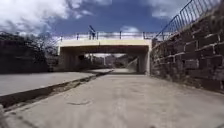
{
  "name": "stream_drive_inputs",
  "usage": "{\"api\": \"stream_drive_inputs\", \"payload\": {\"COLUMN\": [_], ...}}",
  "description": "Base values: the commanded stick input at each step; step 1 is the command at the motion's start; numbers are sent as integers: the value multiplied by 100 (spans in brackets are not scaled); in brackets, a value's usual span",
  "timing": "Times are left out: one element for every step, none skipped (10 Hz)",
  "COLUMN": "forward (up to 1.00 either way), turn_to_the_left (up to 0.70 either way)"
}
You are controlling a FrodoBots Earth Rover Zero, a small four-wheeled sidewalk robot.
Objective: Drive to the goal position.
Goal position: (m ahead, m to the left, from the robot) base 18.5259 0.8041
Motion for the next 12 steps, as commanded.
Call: {"api": "stream_drive_inputs", "payload": {"forward": [100, 100, 100, 100, 100, 100, 100, 100, 100, 100, 100, 100], "turn_to_the_left": [0, 0, 0, 0, 0, -27, -27, -27, -19, -9, 0, 0]}}
